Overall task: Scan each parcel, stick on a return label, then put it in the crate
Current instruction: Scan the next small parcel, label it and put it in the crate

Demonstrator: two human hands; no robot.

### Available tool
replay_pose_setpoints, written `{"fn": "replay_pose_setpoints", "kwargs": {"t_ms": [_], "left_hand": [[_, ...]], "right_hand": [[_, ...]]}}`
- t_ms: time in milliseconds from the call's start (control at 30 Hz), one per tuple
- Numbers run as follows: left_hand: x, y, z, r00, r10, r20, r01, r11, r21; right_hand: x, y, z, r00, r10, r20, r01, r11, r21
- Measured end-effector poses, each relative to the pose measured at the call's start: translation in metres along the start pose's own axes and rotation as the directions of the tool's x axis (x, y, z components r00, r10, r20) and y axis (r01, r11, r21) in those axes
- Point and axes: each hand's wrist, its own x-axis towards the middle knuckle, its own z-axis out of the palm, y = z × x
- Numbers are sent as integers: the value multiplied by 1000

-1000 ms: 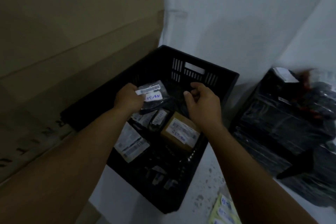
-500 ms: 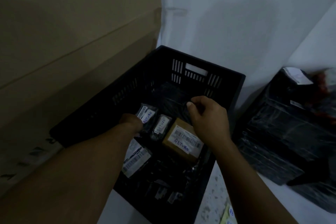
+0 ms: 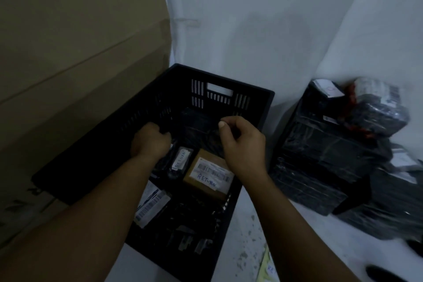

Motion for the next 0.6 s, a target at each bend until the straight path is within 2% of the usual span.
{"fn": "replay_pose_setpoints", "kwargs": {"t_ms": [67, 200, 333, 467, 600], "left_hand": [[-20, 24, 3, 991, 127, -39, -130, 985, -112], [-78, 69, 12, 941, 338, -13, -327, 901, -284], [-142, 101, 26, 872, 490, 26, -459, 833, -310], [-199, 124, 59, 791, 612, 0, -586, 757, -288], [-233, 131, 125, 763, 632, 136, -584, 764, -276]], "right_hand": [[-9, 2, -12, 998, -40, -56, 40, 999, 6], [-32, 16, -50, 991, -39, -129, 39, 999, -3], [-59, 42, -99, 983, 25, -180, -34, 998, -47], [-89, 77, -150, 961, 118, -252, -152, 981, -118], [-117, 113, -199, 928, 195, -319, -268, 942, -204]]}}
